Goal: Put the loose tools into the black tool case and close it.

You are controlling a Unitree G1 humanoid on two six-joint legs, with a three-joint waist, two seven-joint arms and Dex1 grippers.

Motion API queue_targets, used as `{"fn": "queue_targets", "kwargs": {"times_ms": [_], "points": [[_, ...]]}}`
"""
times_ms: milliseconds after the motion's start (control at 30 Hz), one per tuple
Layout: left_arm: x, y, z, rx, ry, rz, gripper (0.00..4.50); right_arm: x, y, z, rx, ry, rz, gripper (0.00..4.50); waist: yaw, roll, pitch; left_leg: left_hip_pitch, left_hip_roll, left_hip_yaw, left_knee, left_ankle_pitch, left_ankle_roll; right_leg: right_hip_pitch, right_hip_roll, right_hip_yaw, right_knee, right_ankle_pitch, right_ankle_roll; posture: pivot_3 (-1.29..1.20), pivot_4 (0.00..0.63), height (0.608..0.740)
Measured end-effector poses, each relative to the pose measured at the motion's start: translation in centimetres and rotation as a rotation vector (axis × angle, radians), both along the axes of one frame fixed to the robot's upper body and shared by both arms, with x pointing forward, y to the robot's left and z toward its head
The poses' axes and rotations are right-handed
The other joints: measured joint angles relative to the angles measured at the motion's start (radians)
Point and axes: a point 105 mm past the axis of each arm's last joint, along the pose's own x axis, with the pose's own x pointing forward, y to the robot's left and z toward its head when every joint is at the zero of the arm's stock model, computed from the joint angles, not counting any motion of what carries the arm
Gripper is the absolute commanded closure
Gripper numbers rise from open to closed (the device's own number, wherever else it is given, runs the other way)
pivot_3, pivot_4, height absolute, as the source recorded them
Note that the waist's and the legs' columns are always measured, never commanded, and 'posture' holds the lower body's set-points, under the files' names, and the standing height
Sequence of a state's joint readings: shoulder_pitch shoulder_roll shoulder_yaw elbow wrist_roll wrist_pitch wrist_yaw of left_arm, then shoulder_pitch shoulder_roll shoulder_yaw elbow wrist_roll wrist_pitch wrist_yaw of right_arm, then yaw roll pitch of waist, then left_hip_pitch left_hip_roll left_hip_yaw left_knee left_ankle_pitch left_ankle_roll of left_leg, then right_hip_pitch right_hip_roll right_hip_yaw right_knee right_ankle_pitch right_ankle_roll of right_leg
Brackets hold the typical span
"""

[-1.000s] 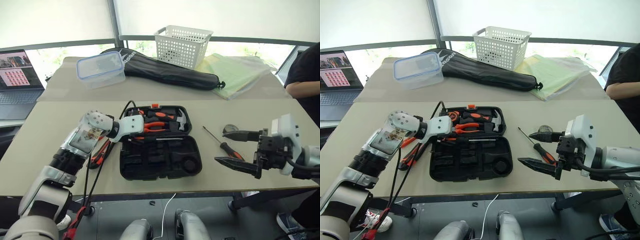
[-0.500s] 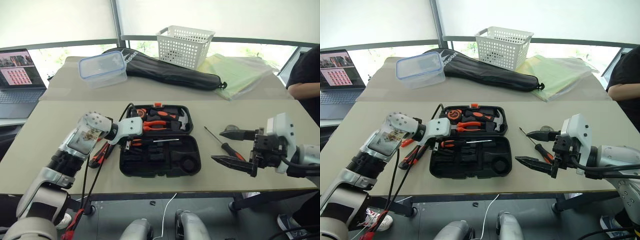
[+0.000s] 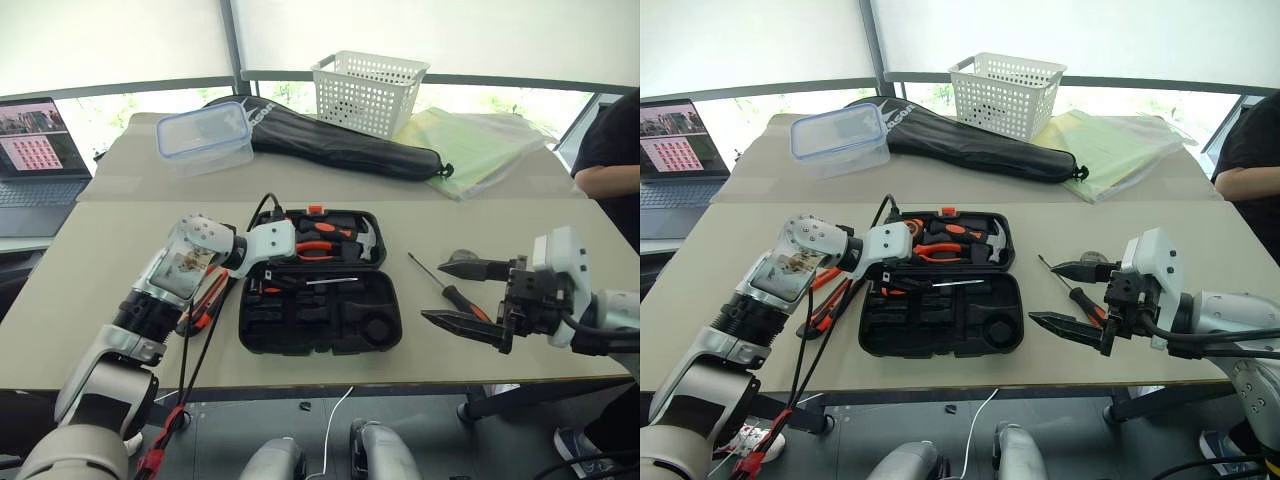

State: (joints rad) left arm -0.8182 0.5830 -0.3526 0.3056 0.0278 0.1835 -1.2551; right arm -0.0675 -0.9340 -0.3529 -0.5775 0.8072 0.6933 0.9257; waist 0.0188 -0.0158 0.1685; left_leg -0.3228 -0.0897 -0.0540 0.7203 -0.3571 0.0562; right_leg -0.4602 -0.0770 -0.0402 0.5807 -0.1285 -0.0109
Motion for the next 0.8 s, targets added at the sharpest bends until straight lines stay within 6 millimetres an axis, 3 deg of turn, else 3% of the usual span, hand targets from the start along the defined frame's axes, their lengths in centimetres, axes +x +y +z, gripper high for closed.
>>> {"fn": "queue_targets", "kwargs": {"times_ms": [67,567,800], "points": [[0.0,-0.1,-0.1,-0.003,0.001,-0.003,4.44,0.0,0.0,-0.1,0.0,0.002,-0.001,0.0,0.0,0.0,0.0,0.0,0.0,0.0,0.0,0.0,0.0,0.0,0.0,0.0,0.0,0.0,0.0,0.0,0.15,0.74],[0.5,-0.2,-1.0,0.047,-0.057,-0.019,4.44,0.4,-0.1,-0.4,0.01,0.018,-0.017,0.0,-0.001,0.0,-0.001,0.001,0.0,0.0,0.001,0.0,0.0,0.001,0.0,0.0,0.001,0.0,0.0,0.0,0.15,0.74],[0.6,-1.0,1.3,-0.039,-0.054,-0.035,4.44,0.4,-0.2,-0.6,0.0,0.015,-0.024,0.0,0.001,0.0,-0.001,0.0,0.0,0.0,0.002,0.0,0.001,0.001,0.0,0.0,0.001,0.0,0.0,0.0,0.15,0.74]]}}
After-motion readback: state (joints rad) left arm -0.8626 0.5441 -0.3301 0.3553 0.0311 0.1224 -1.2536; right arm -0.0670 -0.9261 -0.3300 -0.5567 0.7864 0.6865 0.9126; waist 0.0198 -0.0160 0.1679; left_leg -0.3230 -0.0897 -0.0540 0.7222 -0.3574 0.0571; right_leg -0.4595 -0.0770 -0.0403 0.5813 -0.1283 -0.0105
